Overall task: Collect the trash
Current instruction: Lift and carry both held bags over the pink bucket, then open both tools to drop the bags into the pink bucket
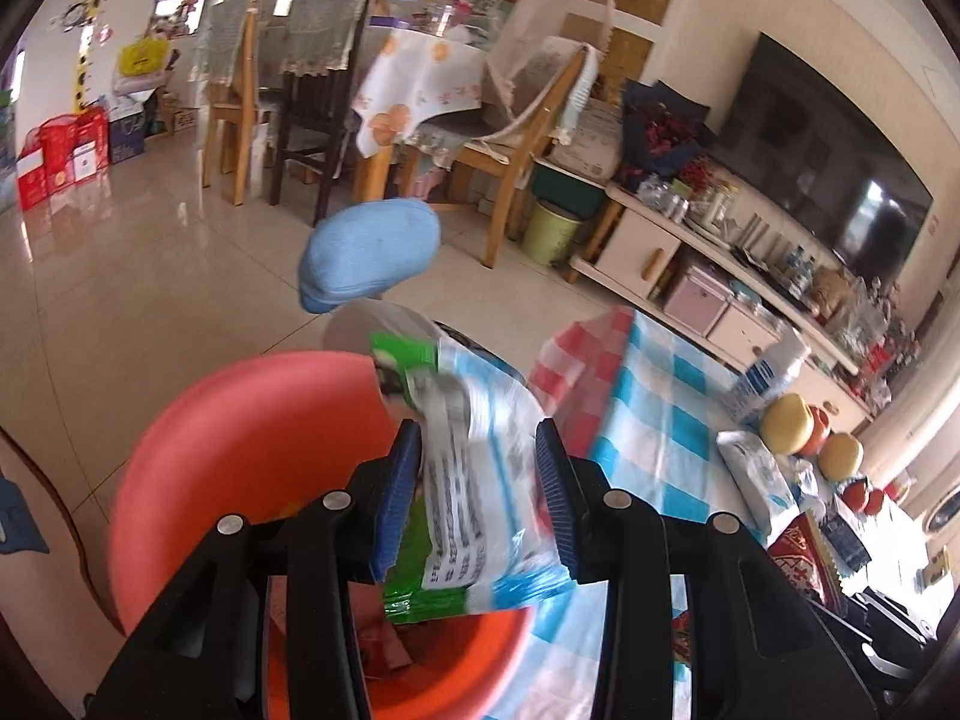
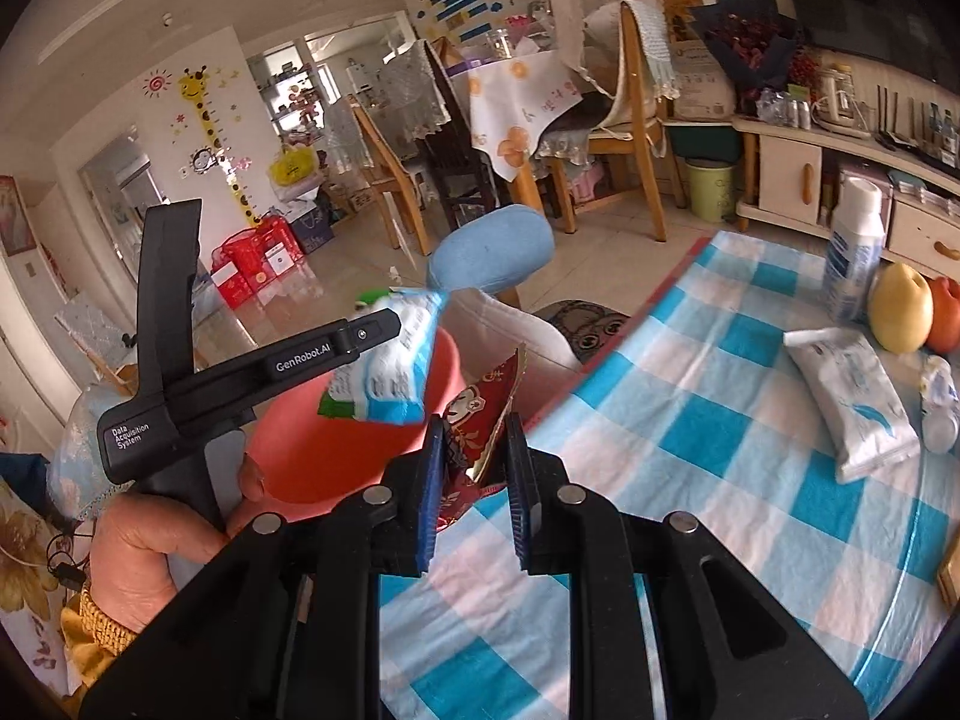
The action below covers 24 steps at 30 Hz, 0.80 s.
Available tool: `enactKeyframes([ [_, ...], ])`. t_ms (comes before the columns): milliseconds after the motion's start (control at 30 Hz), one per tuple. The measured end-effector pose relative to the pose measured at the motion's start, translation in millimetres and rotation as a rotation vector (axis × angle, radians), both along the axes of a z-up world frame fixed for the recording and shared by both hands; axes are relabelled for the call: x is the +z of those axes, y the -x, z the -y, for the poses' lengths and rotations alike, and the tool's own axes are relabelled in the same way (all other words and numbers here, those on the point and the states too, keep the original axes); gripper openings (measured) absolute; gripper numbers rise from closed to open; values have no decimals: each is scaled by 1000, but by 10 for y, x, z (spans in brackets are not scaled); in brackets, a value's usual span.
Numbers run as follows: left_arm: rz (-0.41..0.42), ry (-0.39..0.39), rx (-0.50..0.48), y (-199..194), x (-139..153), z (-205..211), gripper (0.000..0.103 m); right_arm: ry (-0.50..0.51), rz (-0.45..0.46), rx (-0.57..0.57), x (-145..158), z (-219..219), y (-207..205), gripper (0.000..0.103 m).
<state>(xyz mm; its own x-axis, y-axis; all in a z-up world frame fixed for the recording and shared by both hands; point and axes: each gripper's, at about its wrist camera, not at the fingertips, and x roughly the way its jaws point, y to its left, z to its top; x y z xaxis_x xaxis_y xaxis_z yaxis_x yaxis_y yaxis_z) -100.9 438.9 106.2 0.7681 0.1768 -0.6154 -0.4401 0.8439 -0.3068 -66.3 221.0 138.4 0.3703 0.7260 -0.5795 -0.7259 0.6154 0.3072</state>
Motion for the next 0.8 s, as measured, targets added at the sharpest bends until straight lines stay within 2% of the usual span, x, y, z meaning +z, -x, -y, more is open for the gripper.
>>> enactKeyframes([
  [267,-23,75,72,104,-196,-464,41,31,-6,82,-98,-697,25,21],
  [500,-46,82,113,102,-293,-634,41,66,-18,119,-253,-1055,43,22],
  [567,-53,82,129,113,-313,-666,41,72,-33,126,-307,-1130,45,25],
  [633,-61,80,146,104,-330,-682,42,65,-41,116,-348,-1134,31,45],
  [700,-71,79,157,105,-345,-701,52,46,-42,92,-364,-1086,13,56],
  [767,-78,67,175,103,-349,-685,74,35,-45,67,-367,-1011,-12,62],
  [800,-76,58,180,113,-344,-672,75,33,-45,55,-370,-973,-20,64],
])
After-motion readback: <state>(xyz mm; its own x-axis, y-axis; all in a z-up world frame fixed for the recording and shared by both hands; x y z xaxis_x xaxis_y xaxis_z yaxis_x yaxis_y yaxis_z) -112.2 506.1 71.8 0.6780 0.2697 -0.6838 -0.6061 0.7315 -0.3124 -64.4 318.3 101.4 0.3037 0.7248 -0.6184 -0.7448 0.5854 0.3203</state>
